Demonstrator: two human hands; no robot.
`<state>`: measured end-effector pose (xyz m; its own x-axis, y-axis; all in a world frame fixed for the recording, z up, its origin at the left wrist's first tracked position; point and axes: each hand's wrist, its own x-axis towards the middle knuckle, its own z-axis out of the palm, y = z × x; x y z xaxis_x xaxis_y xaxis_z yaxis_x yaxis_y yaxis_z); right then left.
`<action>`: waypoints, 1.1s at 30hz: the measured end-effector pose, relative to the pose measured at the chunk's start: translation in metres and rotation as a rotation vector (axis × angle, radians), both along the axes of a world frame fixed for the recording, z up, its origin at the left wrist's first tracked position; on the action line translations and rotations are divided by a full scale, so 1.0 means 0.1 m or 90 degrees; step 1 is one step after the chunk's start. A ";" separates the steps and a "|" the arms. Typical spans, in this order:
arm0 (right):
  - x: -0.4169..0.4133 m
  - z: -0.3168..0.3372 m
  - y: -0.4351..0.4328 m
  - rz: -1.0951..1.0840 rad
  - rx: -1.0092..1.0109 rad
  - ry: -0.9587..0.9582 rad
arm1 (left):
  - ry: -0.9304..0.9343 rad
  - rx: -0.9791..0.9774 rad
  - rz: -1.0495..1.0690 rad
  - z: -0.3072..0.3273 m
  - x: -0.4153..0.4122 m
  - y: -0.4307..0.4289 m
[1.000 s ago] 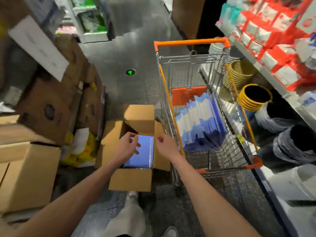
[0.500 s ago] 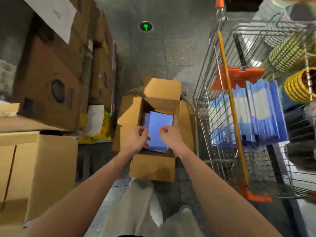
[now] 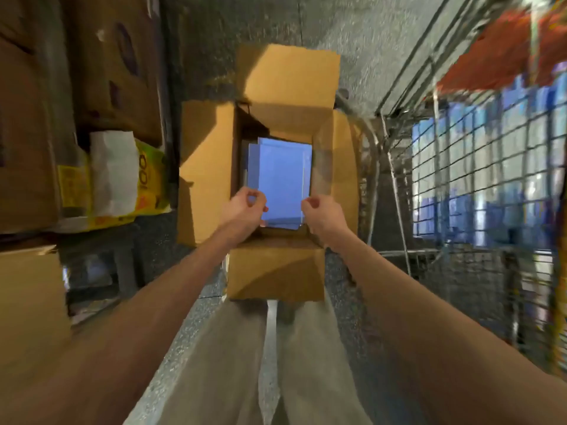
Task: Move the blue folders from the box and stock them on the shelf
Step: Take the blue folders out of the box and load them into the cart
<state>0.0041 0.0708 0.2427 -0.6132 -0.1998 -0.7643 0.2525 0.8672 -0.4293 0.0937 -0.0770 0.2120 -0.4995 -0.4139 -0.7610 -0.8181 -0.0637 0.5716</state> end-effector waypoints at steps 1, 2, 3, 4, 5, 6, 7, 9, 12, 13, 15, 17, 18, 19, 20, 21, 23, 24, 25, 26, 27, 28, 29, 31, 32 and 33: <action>-0.01 -0.23 -0.01 -0.008 0.008 0.000 | -0.010 -0.003 0.006 -0.22 0.00 0.00; -0.04 -0.44 -0.04 -0.015 0.006 0.011 | -0.011 -0.007 0.015 -0.44 -0.02 -0.01; -0.07 -0.71 -0.08 -0.021 0.007 0.013 | -0.024 -0.013 0.020 -0.72 -0.03 -0.02; -0.08 -0.93 -0.10 -0.031 0.003 0.013 | -0.037 -0.025 0.024 -0.92 -0.04 -0.02; -0.09 -1.11 -0.12 -0.034 0.002 0.009 | -0.044 -0.032 0.023 -1.08 -0.06 -0.03; -0.11 -1.29 -0.14 -0.024 -0.003 0.003 | -0.050 -0.039 0.022 -1.22 -0.10 -0.03; -0.12 -1.55 -0.16 -0.010 0.001 -0.003 | -0.065 -0.043 0.013 -1.46 -0.11 -0.03; -0.14 -1.93 -0.18 0.000 0.006 -0.007 | -0.089 -0.038 0.001 -1.84 -0.15 -0.03; -0.14 -2.53 -0.17 -0.008 0.014 -0.013 | -0.108 -0.010 0.020 -2.46 -0.19 -0.02; -0.15 -2.70 -0.15 -0.009 0.015 -0.012 | -0.123 0.000 0.022 -2.62 -0.21 0.00; -0.16 -3.03 -0.10 -0.008 0.005 -0.009 | -0.135 -0.002 0.020 -2.95 -0.26 0.02; -0.18 -3.31 -0.03 -0.009 0.004 -0.008 | -0.133 -0.017 0.024 -3.24 -0.31 0.05; -0.19 -3.42 -0.01 -0.007 0.007 -0.006 | -0.128 -0.029 0.030 -3.36 -0.32 0.05; -0.20 -3.54 0.02 -0.009 0.011 -0.001 | -0.129 -0.035 0.044 -3.48 -0.34 0.06; -0.22 -3.65 0.04 -0.013 0.011 0.006 | -0.125 -0.043 0.061 -3.59 -0.36 0.07; -0.24 -3.72 0.06 -0.016 0.008 0.009 | -0.124 -0.049 0.074 -3.65 -0.37 0.08; -0.26 -3.83 0.09 -0.017 0.006 0.014 | -0.118 -0.079 0.091 -3.75 -0.38 0.12; -0.27 -3.86 0.10 -0.020 0.005 0.011 | -0.111 -0.101 0.100 -3.78 -0.38 0.13; -0.28 -3.90 0.12 -0.028 0.003 0.008 | -0.107 -0.120 0.115 -3.80 -0.38 0.16; -0.29 -3.89 0.13 -0.035 0.002 0.004 | -0.101 -0.136 0.135 -3.79 -0.37 0.18; -0.31 -3.90 0.13 -0.043 0.002 0.002 | -0.096 -0.148 0.155 -3.77 -0.37 0.20; -0.32 -3.90 0.13 -0.047 0.007 0.002 | -0.089 -0.156 0.170 -3.73 -0.37 0.23; -0.33 -3.90 0.12 -0.053 0.009 -0.001 | -0.085 -0.161 0.179 -3.69 -0.37 0.26; -0.38 -3.82 0.07 -0.063 -0.005 -0.013 | -0.061 -0.152 0.196 -3.59 -0.39 0.31; -0.43 -3.76 0.02 -0.071 -0.019 -0.015 | -0.044 -0.128 0.215 -3.51 -0.42 0.34; -0.48 -3.72 -0.01 -0.078 -0.038 -0.019 | -0.028 -0.095 0.232 -3.43 -0.44 0.38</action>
<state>-0.0439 0.0695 -0.1290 -0.6132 -0.1710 -0.7712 0.3678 0.8022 -0.4703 0.0493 -0.0394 -0.1310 -0.2673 -0.6656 -0.6968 -0.7811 -0.2738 0.5612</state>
